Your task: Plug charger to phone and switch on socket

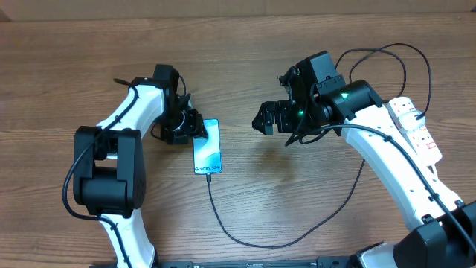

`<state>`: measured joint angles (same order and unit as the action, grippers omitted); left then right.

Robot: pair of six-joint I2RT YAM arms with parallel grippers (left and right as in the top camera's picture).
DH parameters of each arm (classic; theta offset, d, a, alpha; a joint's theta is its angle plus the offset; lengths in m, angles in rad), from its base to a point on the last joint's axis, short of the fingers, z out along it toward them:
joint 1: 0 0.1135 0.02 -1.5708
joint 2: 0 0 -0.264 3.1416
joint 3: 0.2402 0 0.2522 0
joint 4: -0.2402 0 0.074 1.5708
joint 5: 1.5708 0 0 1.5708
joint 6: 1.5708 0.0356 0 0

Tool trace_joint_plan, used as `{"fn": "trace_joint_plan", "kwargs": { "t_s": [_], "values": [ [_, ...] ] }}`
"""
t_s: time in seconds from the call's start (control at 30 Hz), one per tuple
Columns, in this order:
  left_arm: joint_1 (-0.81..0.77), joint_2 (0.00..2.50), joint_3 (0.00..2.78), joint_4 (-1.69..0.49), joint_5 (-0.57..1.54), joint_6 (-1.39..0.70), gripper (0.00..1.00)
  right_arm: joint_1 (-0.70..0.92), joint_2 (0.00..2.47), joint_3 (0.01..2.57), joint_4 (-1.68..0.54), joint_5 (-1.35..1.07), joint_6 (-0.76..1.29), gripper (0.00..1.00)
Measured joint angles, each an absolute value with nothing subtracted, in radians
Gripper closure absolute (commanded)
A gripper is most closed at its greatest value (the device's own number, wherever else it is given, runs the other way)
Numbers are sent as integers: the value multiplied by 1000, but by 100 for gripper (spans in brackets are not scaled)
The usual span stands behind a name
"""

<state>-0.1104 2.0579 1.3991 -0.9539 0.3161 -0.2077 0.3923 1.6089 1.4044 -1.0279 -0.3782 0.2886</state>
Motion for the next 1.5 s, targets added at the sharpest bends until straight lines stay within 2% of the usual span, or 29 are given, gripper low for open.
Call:
{"fn": "trace_joint_plan", "kwargs": {
  "t_s": [0.1,0.43,0.63,0.67,0.93,1.13,1.5],
  "values": [
    [-110,2077,1444,-999,287,-210,39,392,1609,1404,-1023,-379,336,0],
    [-110,2088,1846,-1303,249,-202,13,392,1609,1404,-1042,-379,408,0],
    [-110,1947,1977,-1340,224,-204,8,392,1609,1404,-1064,-325,425,0],
    [-110,1893,1982,-1339,212,-205,0,392,1609,1404,-1066,-318,437,0],
    [-110,1479,2013,-1369,96,-211,0,392,1609,1389,-1054,-258,551,0],
    [-110,1259,2012,-1388,49,-210,1,392,1609,1348,-1050,-186,673,0],
    [-110,846,1779,-1417,-153,-238,0,392,1609,1325,-1063,-123,842,0]
  ]
}}
